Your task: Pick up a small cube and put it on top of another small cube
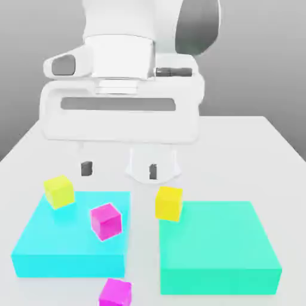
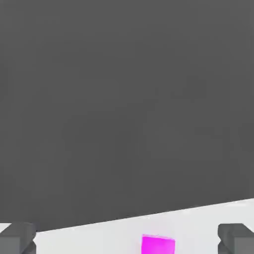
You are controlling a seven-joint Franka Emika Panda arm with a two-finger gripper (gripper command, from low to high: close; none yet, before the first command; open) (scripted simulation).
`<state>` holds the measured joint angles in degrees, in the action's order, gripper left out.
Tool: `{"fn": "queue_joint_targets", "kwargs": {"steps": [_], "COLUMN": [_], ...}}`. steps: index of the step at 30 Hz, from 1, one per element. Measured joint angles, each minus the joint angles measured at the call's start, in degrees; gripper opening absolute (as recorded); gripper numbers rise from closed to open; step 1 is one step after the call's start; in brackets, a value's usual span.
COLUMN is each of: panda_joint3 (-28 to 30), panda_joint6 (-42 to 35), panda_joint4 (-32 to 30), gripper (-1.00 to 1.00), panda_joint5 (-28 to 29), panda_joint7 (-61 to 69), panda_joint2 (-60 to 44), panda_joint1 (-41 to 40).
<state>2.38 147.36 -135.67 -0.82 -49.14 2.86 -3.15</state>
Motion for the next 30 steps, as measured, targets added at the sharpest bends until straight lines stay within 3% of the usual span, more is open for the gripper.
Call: {"fn": "queue_joint_targets", "kwargs": {"steps": [13,14,21,30], "panda_joint3": [0.0,-0.2,-0.3,1.6], "panda_joint6": [12.8,14.3,14.7,4.0], "panda_joint4": [-0.3,0.1,0.2,-6.3], "gripper": [0.00,-1.00,-1.00,-1.00], "panda_joint5": [-2.1,-2.3,-2.2,-0.9], "panda_joint7": [-0.3,-0.2,-0.2,-3.1], "panda_joint2": [-27.0,-29.0,-29.4,-12.3], "panda_joint1": [-2.1,-2.2,-2.3,-2.4]}}
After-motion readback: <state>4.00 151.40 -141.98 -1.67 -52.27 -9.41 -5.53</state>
